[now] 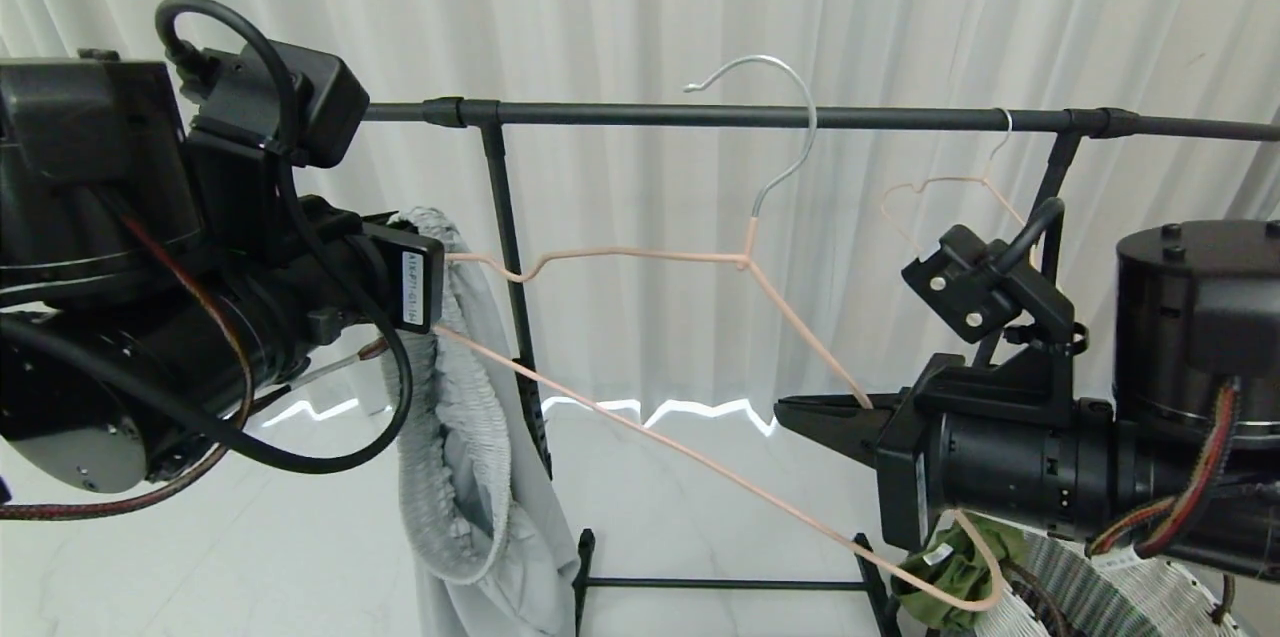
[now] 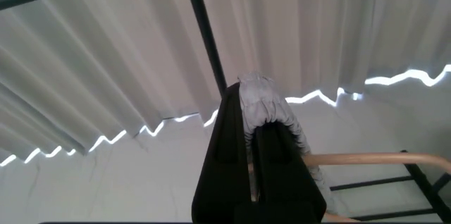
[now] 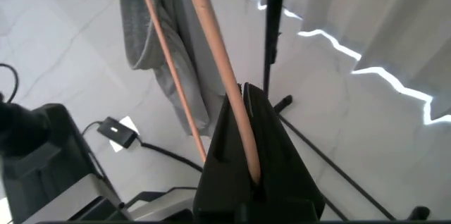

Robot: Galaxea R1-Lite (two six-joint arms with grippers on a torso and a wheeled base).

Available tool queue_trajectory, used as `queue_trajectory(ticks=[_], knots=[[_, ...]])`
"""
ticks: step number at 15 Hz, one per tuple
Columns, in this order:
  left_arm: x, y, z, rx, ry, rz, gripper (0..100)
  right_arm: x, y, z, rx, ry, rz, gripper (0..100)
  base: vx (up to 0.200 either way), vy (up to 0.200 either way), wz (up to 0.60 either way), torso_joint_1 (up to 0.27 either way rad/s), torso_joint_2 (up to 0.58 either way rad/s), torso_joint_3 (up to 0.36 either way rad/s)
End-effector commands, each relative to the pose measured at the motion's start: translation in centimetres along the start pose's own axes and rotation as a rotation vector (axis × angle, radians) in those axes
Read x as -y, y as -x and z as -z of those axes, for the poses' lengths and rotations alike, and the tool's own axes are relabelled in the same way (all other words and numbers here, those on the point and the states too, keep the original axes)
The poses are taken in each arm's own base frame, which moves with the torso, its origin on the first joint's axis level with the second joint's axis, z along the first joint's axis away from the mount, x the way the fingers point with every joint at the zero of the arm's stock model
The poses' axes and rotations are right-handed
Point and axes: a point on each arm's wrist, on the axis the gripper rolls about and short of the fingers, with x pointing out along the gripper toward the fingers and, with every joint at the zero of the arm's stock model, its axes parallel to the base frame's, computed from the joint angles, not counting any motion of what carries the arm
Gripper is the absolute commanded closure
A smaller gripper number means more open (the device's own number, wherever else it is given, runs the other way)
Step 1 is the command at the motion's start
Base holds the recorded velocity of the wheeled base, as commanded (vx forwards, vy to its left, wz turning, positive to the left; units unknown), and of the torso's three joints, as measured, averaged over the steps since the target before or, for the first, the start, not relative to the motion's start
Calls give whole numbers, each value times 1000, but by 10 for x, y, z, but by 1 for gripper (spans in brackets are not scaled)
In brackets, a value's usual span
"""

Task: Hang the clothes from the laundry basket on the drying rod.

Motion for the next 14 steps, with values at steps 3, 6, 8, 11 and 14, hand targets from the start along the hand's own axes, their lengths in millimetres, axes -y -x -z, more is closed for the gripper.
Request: queue_trajectory(ticks=[3,6,8,11,14], knots=[[0,-10,5,-33,-9,-43,100,-29,7,4,-12,-33,-120,100,0,0,0,0,0,0],[-4,-22,5,-49,-6,-72,100,-38,7,15,-54,-31,-163,100,0,0,0,0,0,0],[-10,-30,6,-59,-1,-106,100,-37,6,18,-63,-39,-154,100,0,0,0,0,0,0],[-20,-35,9,-81,1,-177,100,-29,6,18,-56,-82,-95,100,0,0,0,0,0,0],[-18,-31,6,-99,-4,-301,100,-25,-4,19,-62,-86,-36,100,0,0,0,0,0,0]])
